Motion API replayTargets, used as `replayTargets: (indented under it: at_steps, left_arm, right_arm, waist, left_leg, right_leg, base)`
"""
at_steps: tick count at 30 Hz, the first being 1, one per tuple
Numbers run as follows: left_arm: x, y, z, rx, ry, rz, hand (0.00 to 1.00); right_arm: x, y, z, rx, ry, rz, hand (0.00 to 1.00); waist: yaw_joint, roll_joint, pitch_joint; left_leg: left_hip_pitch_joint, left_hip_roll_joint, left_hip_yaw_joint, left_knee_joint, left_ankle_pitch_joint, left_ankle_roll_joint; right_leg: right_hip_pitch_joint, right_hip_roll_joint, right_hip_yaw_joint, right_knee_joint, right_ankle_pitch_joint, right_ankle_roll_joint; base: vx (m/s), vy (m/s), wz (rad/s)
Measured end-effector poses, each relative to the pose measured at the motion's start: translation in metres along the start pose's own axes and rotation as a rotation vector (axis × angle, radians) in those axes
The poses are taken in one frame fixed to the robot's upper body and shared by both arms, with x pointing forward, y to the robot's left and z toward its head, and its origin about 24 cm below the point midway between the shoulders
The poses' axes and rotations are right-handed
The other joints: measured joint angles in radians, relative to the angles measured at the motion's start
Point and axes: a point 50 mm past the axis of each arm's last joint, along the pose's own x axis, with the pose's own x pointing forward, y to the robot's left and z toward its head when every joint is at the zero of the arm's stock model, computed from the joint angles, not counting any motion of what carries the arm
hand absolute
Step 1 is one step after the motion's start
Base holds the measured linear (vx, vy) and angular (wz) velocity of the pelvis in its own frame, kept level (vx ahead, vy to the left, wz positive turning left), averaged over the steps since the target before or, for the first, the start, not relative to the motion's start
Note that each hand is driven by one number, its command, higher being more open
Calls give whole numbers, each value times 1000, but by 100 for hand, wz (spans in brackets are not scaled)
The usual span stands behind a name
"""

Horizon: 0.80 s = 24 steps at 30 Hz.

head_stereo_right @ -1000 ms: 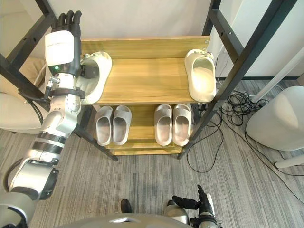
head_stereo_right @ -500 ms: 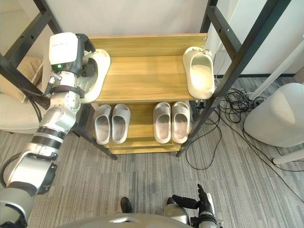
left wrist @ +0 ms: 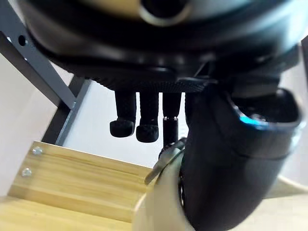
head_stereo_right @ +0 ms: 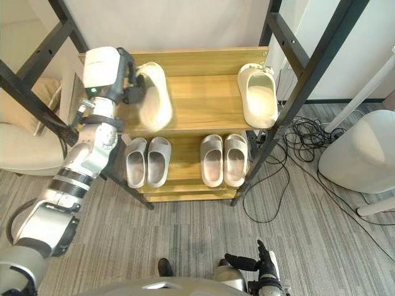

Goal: Organize the slippers on the shoe rack

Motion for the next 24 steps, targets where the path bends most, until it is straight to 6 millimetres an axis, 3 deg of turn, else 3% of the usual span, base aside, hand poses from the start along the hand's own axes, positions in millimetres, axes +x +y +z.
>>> replayTargets:
  at_steps: [8,23,24]
  left_arm:
    - [-6,-17,38,-125,-108,-45,0]
    - [9,-25,47,-127,-104,-80,0]
    - [17,-23,44,-109,-84,-66,0]
  right_arm:
    - [3,-4,3,-7,3,-16,100]
    - [5,-11,1,58,34,-67,100]
    - [5,-11,0,88,36,-75,100]
  waist:
    - [-32,26,4]
    - [-65,52,8]
    - [-83,53,8]
  left_leg:
    - [8,-1,5,-1,0,0]
    - [14,2,55,-5,-9,-2]
    - [11,3,71,-5,-13,-5]
  right_leg:
    - [8,0,3,-5,1,2]
    - [7,2,46,-46,33,6]
    - [0,3,60,-54,38,7]
  base:
    - [0,0,0]
    - [-15,10,-10]
    - [-9,17,-24]
